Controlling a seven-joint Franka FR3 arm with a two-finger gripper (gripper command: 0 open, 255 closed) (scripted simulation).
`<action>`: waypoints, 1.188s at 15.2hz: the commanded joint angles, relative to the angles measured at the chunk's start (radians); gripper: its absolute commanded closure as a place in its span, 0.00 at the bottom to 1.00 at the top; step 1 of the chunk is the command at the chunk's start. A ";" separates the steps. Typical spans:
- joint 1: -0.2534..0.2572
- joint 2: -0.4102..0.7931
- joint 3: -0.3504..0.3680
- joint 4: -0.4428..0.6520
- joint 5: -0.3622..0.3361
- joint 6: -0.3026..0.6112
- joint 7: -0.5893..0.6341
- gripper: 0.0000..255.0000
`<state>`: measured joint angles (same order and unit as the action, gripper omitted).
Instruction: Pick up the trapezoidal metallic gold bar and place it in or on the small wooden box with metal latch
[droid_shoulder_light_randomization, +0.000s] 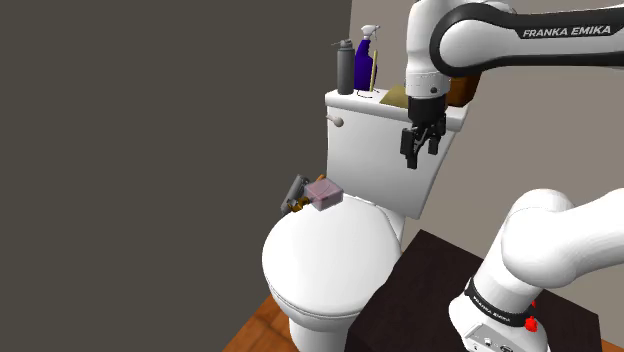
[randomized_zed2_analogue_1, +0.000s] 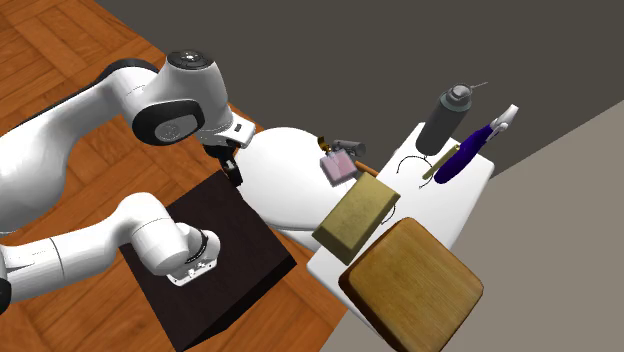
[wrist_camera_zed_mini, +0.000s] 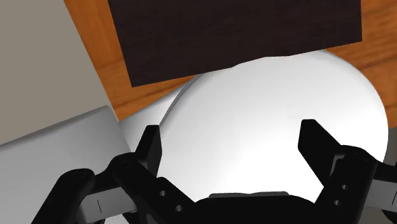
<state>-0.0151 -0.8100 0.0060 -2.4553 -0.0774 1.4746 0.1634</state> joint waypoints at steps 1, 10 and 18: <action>0.000 0.000 0.000 0.000 0.000 0.000 0.000 0.00; -0.090 -0.030 0.112 -0.195 -0.492 0.247 -0.004 0.00; -0.256 -0.006 0.171 -0.312 -1.033 0.485 0.132 0.00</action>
<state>-0.2454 -0.8179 0.1715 -2.7538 -1.0224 1.9294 0.2710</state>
